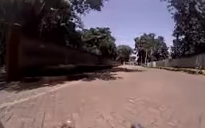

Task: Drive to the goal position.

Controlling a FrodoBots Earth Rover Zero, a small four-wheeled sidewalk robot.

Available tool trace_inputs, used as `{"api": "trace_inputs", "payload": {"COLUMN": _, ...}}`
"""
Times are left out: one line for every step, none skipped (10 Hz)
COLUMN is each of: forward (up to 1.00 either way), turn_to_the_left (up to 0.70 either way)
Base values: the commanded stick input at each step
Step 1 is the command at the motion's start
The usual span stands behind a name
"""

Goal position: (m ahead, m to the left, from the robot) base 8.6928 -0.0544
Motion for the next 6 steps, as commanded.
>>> {"api": "trace_inputs", "payload": {"forward": 0.70, "turn_to_the_left": 0.00}}
{"api": "trace_inputs", "payload": {"forward": 0.70, "turn_to_the_left": 0.00}}
{"api": "trace_inputs", "payload": {"forward": 0.70, "turn_to_the_left": 0.00}}
{"api": "trace_inputs", "payload": {"forward": 0.70, "turn_to_the_left": 0.00}}
{"api": "trace_inputs", "payload": {"forward": 0.70, "turn_to_the_left": 0.00}}
{"api": "trace_inputs", "payload": {"forward": 0.70, "turn_to_the_left": 0.00}}
